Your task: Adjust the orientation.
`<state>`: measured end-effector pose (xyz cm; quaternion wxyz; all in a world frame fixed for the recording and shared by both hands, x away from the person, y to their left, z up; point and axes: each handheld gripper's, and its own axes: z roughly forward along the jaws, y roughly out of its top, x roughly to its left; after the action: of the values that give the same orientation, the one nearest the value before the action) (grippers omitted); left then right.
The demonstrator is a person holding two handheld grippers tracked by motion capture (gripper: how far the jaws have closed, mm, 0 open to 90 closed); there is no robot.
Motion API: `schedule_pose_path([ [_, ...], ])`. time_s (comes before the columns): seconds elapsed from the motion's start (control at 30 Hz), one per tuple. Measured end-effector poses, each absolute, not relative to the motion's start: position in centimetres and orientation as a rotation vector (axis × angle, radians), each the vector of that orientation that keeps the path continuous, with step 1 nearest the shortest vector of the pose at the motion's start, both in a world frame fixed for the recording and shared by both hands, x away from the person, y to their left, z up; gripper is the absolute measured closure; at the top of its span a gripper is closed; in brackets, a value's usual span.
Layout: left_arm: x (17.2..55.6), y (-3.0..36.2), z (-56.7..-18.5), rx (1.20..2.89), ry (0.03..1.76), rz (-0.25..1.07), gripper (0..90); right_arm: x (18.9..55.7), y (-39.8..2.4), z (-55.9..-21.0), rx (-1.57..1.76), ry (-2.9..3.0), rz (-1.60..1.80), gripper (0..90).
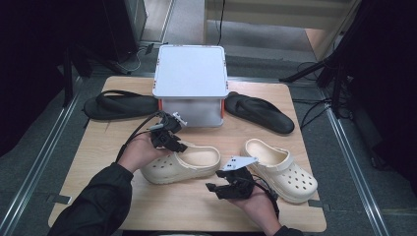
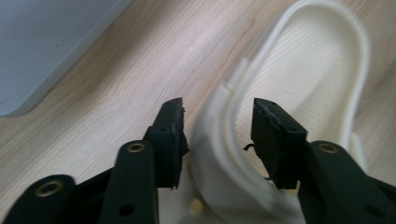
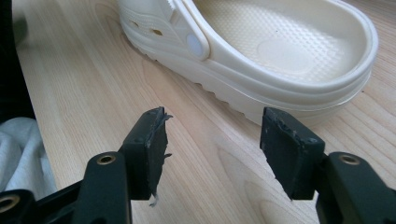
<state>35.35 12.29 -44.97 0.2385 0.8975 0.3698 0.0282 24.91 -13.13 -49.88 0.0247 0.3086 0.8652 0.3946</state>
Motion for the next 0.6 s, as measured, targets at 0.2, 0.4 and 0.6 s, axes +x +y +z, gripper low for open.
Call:
schedule_pose_path([
  [0.2,34.8,13.7,-43.0,2.352,1.033,0.065,46.5,25.1,-13.3,-49.7,0.959,2.67,1.231,48.8],
  [0.4,34.5,14.8,-42.3,2.325,1.05,0.104,44.5,25.1,-13.8,-49.4,0.958,2.68,1.249,60.3],
  [0.6,33.1,16.3,-41.9,2.261,1.069,0.159,51.2,25.9,-14.6,-48.8,1.008,2.657,1.281,79.6],
])
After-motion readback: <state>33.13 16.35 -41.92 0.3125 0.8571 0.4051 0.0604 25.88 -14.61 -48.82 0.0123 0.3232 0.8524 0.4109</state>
